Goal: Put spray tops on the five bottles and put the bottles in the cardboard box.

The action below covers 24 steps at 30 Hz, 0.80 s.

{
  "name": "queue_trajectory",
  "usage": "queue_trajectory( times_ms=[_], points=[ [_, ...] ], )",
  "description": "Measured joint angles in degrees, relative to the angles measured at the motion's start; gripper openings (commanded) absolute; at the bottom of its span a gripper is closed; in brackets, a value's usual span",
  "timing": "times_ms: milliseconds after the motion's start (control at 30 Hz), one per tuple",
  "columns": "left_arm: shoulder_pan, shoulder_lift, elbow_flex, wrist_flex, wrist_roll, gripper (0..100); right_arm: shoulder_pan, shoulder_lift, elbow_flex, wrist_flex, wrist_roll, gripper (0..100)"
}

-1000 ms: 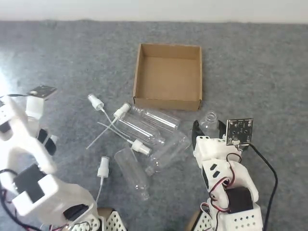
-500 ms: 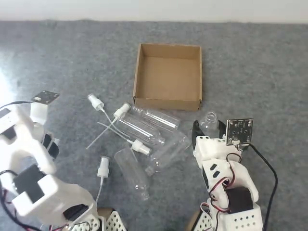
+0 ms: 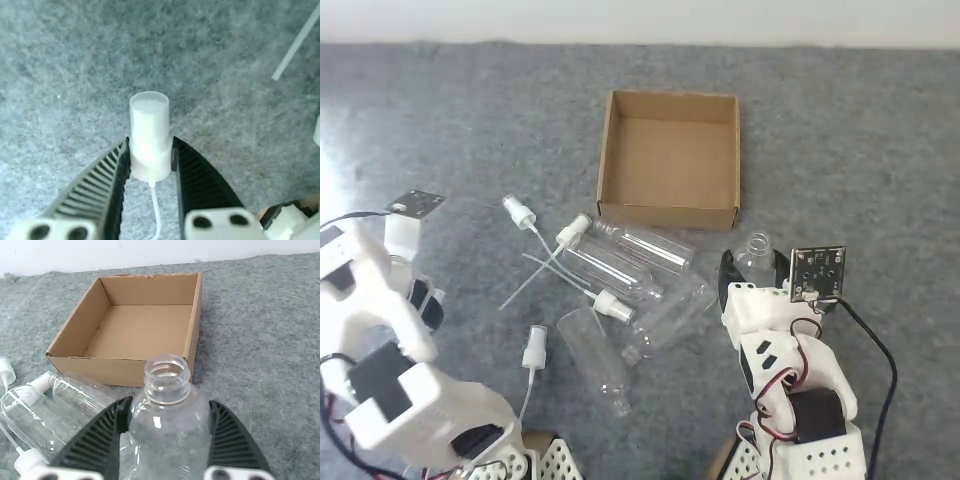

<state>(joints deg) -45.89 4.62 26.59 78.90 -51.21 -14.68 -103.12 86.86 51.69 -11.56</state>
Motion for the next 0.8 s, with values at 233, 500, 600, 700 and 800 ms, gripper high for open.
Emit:
queue_trajectory(
  times_ms=[233,500,600,700,800],
  points=[
    [0.0,0.0,0.0,0.0,0.0,17,0.0,0.0,0.0,0.0,0.0,13.3],
    [0.0,0.0,-0.26,3.08,0.0,17,0.0,0.0,0.0,0.0,0.0,13.3],
    [0.0,0.0,-2.81,6.42,0.0,17,0.0,0.0,0.0,0.0,0.0,13.3],
    [0.0,0.0,-5.36,9.05,0.0,18,0.0,0.0,0.0,0.0,0.0,13.3],
    [0.0,0.0,-6.86,10.2,0.0,24,0.0,0.0,0.0,0.0,0.0,13.3]
  ],
)
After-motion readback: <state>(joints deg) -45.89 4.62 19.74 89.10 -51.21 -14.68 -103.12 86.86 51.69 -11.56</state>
